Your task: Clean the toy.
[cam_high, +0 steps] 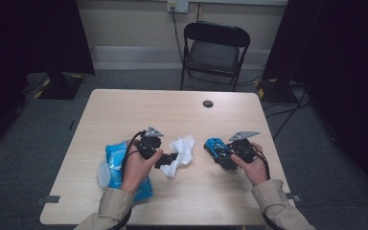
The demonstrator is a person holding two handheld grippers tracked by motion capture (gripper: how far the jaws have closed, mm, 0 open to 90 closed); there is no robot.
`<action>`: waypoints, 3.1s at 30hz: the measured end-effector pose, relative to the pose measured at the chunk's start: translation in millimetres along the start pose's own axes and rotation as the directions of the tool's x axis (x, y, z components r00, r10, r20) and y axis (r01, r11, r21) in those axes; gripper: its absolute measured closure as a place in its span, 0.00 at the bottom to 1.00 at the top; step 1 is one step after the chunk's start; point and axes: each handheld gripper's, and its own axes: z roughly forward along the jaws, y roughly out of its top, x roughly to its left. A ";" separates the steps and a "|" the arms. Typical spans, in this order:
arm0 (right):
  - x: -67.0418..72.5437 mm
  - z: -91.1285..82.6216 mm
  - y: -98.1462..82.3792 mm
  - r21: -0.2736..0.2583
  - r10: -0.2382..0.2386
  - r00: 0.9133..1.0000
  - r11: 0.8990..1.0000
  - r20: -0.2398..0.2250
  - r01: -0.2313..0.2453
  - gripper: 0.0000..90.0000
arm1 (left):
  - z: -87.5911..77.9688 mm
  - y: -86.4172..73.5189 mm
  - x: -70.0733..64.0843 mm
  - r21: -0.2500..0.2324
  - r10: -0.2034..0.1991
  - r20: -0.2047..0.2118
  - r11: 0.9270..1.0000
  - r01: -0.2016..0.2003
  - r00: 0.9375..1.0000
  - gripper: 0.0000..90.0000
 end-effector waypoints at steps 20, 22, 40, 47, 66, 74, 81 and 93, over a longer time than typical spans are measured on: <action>-2.3 -10.9 -11.6 0.006 -0.006 1.000 1.000 -0.011 0.006 0.16 | -28.0 -6.3 19.3 0.001 -0.004 0.002 1.000 0.004 1.000 0.19; -1.1 -12.0 -13.3 0.006 -0.012 1.000 1.000 -0.021 0.012 0.16 | -31.3 -7.2 20.8 -0.001 -0.010 0.007 1.000 0.010 1.000 0.19; -1.5 -18.4 -23.0 -0.001 -0.009 0.999 1.000 -0.036 0.009 0.16 | -54.6 -20.3 39.1 -0.002 -0.013 -0.023 1.000 0.013 1.000 0.19; -3.6 -21.4 -26.1 0.000 -0.007 0.999 1.000 -0.036 0.007 0.16 | -62.2 -25.6 46.6 -0.004 -0.023 -0.042 1.000 0.023 0.999 0.19; -9.6 -25.3 -37.2 -0.006 0.023 0.999 1.000 -0.045 -0.023 0.16 | -89.6 -37.4 62.6 -0.019 -0.029 -0.067 0.999 0.028 0.997 0.19; -10.3 -26.9 -37.9 -0.010 0.026 0.999 1.000 -0.042 -0.026 0.16 | -97.8 -46.2 70.2 -0.019 -0.041 -0.078 0.999 0.039 0.996 0.19; -9.9 -30.5 -37.9 -0.015 0.023 0.999 1.000 -0.039 -0.024 0.16 | -103.7 -53.5 73.9 -0.024 -0.046 -0.091 0.999 0.044 0.995 0.19; -9.9 -42.0 -43.5 -0.036 0.034 0.999 0.999 -0.037 -0.035 0.16 | -111.2 -67.2 80.1 -0.037 -0.064 -0.099 0.997 0.061 0.993 0.19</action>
